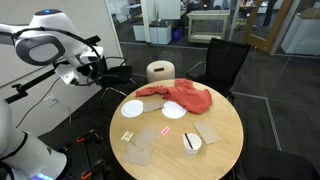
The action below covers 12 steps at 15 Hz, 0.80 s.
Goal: Remove the marker from the white cup and place it on the table
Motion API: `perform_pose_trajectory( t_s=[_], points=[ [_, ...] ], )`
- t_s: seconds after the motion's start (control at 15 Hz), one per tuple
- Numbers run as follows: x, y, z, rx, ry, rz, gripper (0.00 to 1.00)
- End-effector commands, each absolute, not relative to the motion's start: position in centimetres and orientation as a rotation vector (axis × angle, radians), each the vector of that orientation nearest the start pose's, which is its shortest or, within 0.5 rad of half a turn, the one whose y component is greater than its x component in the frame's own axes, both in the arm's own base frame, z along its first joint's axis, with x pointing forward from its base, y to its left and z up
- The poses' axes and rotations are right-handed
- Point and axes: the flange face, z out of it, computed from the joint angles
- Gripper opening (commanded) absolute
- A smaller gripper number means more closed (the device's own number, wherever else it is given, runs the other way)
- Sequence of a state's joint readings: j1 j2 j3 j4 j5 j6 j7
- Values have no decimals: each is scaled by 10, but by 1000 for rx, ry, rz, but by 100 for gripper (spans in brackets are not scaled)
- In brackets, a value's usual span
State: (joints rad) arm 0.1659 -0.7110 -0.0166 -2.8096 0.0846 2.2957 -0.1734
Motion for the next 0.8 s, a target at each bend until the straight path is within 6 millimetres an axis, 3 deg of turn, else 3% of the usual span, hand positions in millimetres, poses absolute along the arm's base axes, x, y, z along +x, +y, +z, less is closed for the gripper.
perform_pose_trajectory(
  t_s=[0.0, 0.4, 0.73],
  points=[
    [332, 52, 414, -3022, -419, -288, 100],
    [334, 51, 409, -3031, -414, -272, 100],
    [363, 27, 431, -3040, -255, -354, 100]
  ],
)
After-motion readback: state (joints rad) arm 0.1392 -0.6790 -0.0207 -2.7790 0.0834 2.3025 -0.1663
